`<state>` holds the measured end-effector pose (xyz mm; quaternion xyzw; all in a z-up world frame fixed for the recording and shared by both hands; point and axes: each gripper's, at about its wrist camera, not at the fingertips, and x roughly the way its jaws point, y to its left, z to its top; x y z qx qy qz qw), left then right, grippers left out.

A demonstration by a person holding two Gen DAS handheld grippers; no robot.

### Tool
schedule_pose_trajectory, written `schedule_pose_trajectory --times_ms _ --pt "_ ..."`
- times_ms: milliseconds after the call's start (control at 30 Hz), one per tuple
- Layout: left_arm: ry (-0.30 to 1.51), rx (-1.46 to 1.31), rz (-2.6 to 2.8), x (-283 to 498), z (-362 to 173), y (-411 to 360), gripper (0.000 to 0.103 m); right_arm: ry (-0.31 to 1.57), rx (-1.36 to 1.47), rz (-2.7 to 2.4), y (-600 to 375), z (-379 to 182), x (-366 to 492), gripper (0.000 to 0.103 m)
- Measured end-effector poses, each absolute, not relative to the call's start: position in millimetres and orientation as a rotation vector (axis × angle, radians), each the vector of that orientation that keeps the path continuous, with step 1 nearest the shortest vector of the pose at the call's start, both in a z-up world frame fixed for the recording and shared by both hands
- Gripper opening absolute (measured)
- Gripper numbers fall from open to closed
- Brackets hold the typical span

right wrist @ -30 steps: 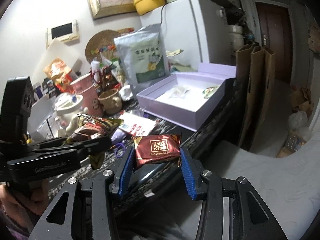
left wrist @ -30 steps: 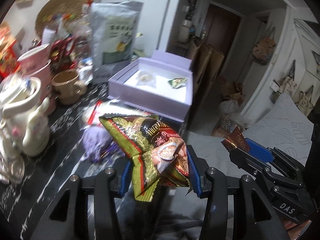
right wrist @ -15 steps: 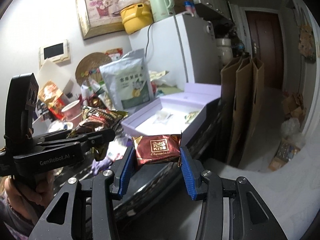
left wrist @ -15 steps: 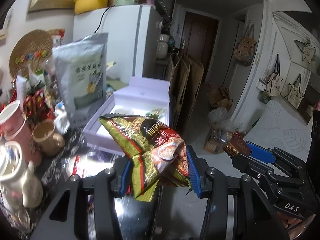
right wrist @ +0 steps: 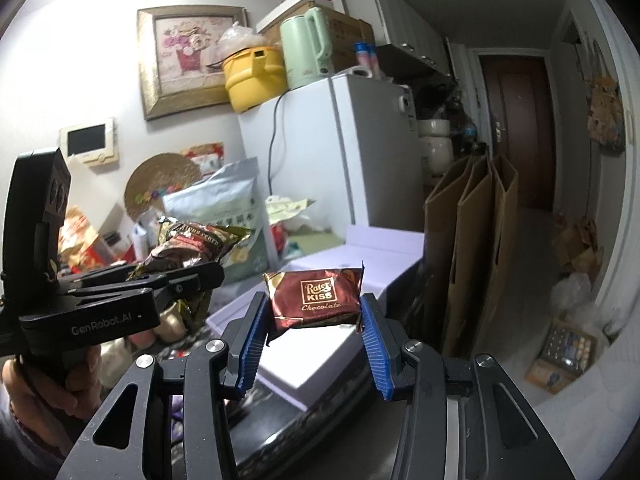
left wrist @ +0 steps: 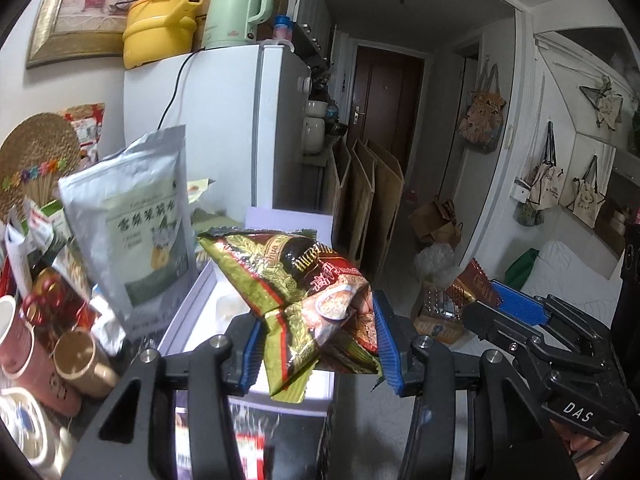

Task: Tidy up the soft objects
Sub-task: 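Lift both held snacks toward the lavender box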

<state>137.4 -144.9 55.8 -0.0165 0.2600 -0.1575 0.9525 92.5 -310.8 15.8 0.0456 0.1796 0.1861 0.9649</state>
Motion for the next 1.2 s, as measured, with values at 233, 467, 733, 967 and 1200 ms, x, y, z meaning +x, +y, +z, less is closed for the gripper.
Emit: schedule_pose_trajectory --times_ms 233,467,733,967,1200 --pt "0.494 0.021 -0.309 174.3 73.7 -159.9 0.048 0.337 0.093 0.366 -318.1 36.5 128.1 0.045" --pt "0.473 0.064 -0.288 215.2 84.7 -166.0 0.048 0.336 0.083 0.354 -325.2 58.7 168.7 0.045" --pt "0.465 0.137 -0.237 259.5 86.2 -170.0 0.048 0.340 0.059 0.362 -322.9 74.1 212.5 0.045" --pt "0.502 0.160 -0.225 292.3 74.6 -169.3 0.048 0.365 0.008 0.377 -308.0 77.1 243.5 0.045" --pt "0.583 0.139 -0.248 323.8 51.7 -163.0 0.048 0.439 -0.029 0.405 -290.7 65.2 269.8 0.045"
